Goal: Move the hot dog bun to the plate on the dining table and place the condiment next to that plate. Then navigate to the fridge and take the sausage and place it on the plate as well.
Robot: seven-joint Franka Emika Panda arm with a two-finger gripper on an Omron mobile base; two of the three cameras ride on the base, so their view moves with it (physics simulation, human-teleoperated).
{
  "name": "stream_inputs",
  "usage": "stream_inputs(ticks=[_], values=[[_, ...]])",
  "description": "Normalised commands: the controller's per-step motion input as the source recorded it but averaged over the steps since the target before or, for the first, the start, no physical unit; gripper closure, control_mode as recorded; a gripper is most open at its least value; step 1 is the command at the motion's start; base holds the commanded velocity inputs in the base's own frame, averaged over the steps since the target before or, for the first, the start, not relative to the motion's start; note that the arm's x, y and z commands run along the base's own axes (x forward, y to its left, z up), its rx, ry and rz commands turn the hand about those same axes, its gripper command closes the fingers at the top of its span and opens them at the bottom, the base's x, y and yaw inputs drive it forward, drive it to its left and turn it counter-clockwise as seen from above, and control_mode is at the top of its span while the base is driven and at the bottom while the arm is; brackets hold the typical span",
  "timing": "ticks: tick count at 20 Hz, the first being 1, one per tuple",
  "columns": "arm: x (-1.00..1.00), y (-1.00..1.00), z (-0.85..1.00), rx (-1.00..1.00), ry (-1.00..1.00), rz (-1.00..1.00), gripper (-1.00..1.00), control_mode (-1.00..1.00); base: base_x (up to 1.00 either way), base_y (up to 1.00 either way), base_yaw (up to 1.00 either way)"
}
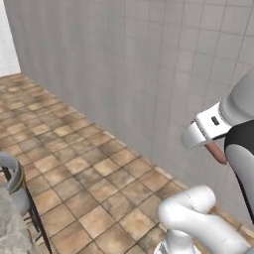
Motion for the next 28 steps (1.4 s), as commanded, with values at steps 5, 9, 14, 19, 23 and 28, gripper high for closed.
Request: stream_inputs(ticks=[5,9,14,19,23,28], values=[[0.00,0.00,0.00,0.00,0.00,0.00,1.00,1.00,0.95,-0.24,0.53],[0.00,0.00,0.00,0.00,0.00,0.00,1.00,1.00,0.74,-0.22,0.59],[0.00,0.00,0.00,0.00,0.00,0.00,1.00,1.00,0.50,-0.16,0.67],[0.00,0.00,0.00,0.00,0.00,0.00,1.00,1.00,0.51,-0.19,0.68],[0.00,0.00,0.00,0.00,0.00,0.00,1.00,1.00,0.45,-0.23,0.67],[0.00,0.00,0.00,0.00,0.00,0.00,1.00,1.00,0.27,-0.37,0.61]])
